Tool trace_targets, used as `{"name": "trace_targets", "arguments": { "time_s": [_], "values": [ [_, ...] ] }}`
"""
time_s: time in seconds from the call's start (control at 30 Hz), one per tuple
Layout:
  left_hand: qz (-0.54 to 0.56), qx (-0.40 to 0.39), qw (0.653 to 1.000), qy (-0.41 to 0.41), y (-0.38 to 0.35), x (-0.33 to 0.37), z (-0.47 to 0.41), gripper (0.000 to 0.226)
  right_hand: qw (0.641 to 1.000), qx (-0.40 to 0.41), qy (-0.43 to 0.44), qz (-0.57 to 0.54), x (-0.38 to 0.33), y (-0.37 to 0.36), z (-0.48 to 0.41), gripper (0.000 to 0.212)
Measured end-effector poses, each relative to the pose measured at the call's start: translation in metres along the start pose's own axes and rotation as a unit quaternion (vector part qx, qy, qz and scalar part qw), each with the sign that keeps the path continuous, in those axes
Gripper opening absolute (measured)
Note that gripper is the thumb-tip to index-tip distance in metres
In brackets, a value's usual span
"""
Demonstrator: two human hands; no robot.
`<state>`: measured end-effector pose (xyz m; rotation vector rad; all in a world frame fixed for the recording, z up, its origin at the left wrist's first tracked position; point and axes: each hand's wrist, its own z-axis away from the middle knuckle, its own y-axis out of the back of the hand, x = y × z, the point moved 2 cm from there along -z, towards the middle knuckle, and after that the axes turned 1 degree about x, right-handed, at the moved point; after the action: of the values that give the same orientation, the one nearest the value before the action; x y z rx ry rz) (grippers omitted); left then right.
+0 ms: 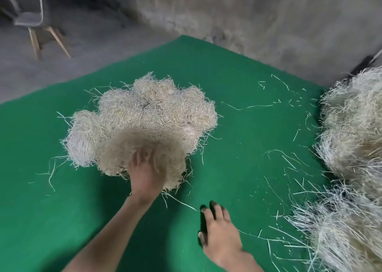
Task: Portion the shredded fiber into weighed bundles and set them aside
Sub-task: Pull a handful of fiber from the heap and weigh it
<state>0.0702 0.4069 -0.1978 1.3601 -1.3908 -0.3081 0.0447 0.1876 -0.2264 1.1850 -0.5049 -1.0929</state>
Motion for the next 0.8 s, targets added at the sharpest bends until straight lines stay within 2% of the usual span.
{"name": "trace_targets", "arguments": {
  "time_s": [0.07, 0.1, 0.17, 0.2, 0.27, 0.53, 0.63, 0.7, 0.8],
  "values": [
    [-0.03, 0.059, 0.993, -0.102, -0.001, 0.012, 0.02, 0.043, 1.0, -0.005, 0.0, 0.005, -0.002, 0.001, -0.002, 0.067],
    [-0.042, 0.028, 0.986, -0.157, -0.007, 0.015, 0.028, 0.043, 1.0, -0.007, -0.001, 0.008, -0.002, 0.002, -0.003, 0.067],
    [-0.107, -0.121, 0.964, -0.214, -0.022, 0.011, 0.036, 0.049, 1.0, -0.009, -0.001, 0.011, -0.002, 0.001, -0.002, 0.066],
    [-0.132, -0.184, 0.952, -0.207, -0.027, 0.002, 0.035, 0.051, 1.0, -0.007, 0.001, 0.009, -0.001, 0.0, -0.001, 0.066],
    [-0.156, -0.219, 0.949, -0.165, -0.032, -0.019, 0.022, 0.06, 1.0, -0.002, 0.003, 0.005, -0.001, -0.002, 0.001, 0.064],
    [-0.173, -0.211, 0.957, -0.098, -0.028, -0.048, -0.029, 0.075, 1.0, 0.006, -0.005, -0.001, 0.0, -0.006, 0.001, 0.062],
    [-0.177, -0.19, 0.965, -0.03, -0.032, -0.029, -0.028, 0.066, 1.0, -0.004, -0.005, -0.006, 0.001, -0.002, 0.001, 0.06],
    [-0.178, -0.192, 0.965, 0.005, -0.031, -0.008, -0.023, 0.059, 0.998, -0.014, -0.006, -0.056, 0.006, 0.008, 0.003, 0.057],
    [-0.144, -0.167, 0.975, 0.032, -0.025, 0.029, 0.0, 0.065, 0.986, -0.003, -0.022, -0.168, 0.02, 0.027, 0.013, 0.05]
  ]
}}
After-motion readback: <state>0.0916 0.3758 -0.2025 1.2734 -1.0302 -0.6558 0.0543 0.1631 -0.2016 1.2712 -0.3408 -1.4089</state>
